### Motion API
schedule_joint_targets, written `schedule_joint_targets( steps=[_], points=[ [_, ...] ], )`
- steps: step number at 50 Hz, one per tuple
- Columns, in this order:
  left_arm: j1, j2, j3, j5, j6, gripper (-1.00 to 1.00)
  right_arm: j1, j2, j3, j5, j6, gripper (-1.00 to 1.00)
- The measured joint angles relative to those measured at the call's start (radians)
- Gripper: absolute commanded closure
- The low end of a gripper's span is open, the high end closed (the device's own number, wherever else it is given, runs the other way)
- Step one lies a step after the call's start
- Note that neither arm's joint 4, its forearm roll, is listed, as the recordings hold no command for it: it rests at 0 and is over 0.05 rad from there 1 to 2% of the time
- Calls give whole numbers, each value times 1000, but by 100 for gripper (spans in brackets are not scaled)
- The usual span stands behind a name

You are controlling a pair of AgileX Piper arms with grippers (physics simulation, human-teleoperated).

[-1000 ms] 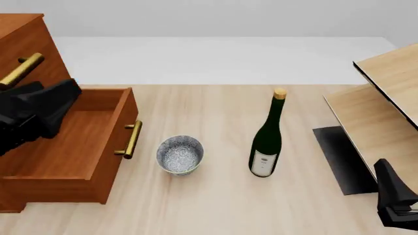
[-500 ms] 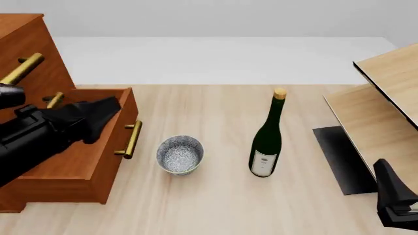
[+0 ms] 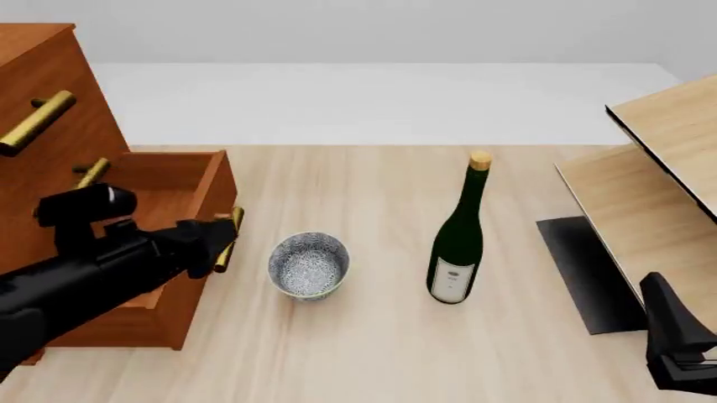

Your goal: Close the bottom drawer of the cabinet and open the top drawer.

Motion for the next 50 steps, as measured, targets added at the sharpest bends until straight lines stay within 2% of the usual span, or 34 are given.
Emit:
schedule_joint_targets(
  steps=[6,35,42,50],
  points=[
    [9,46,23,-23,-6,-100,0,0,0,0,0,-100],
    [27,283,168,-272,-128,-100,-4,-2,0,0,2,-100],
    [53,313,190,-294,-127,-100,-4,-2,0,0,2,-100],
    [114,330,208,-298,-90,-100,-4,-2,0,0,1,-100]
  ],
)
